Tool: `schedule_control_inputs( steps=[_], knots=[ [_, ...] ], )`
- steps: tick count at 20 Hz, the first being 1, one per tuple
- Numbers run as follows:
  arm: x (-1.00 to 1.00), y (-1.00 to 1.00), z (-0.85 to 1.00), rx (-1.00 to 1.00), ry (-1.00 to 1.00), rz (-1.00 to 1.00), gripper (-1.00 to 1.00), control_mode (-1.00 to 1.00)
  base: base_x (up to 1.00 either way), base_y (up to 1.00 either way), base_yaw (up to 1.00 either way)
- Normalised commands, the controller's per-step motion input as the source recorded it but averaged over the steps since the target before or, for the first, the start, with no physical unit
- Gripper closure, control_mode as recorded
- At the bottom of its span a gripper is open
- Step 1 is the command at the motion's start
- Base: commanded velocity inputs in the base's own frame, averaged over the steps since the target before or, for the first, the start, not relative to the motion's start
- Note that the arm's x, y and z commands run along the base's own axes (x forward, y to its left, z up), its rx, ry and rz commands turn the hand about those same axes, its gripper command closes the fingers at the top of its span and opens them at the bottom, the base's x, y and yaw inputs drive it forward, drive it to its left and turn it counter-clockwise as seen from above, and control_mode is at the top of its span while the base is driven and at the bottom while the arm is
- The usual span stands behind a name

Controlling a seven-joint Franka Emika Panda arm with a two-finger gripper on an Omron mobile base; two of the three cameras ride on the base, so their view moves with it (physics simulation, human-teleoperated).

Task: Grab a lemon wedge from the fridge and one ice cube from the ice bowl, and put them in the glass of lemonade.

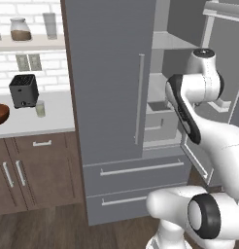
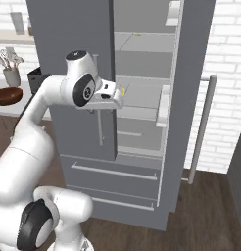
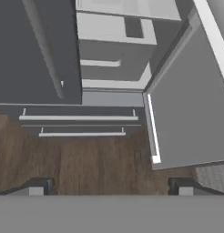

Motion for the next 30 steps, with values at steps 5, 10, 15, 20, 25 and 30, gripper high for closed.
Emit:
schedule_control_inputs(
  steps=[5,10,15,20,25,30],
  knots=[
    [-0.06,0.60,0.00,0.16,-0.17,0.11,-1.00,-1.00,0.00,0.00,0.00],
    [0.41,0.89,0.04,0.11,-0.11,0.04,-1.00,-1.00,0.00,0.00,0.00],
    [0.87,0.88,0.01,0.00,0.00,0.00,-1.00,-1.00,0.00,0.00,0.00],
    [0.64,0.26,-0.02,-0.01,-0.06,-0.03,-1.00,-1.00,0.00,0.00,0.00],
    [0.54,-0.22,0.00,-0.01,-0.05,-0.09,-1.00,-1.00,0.00,0.00,0.00],
    [0.59,-0.45,-0.09,0.00,-0.01,-0.03,-1.00,-1.00,0.00,0.00,0.00]
  ],
)
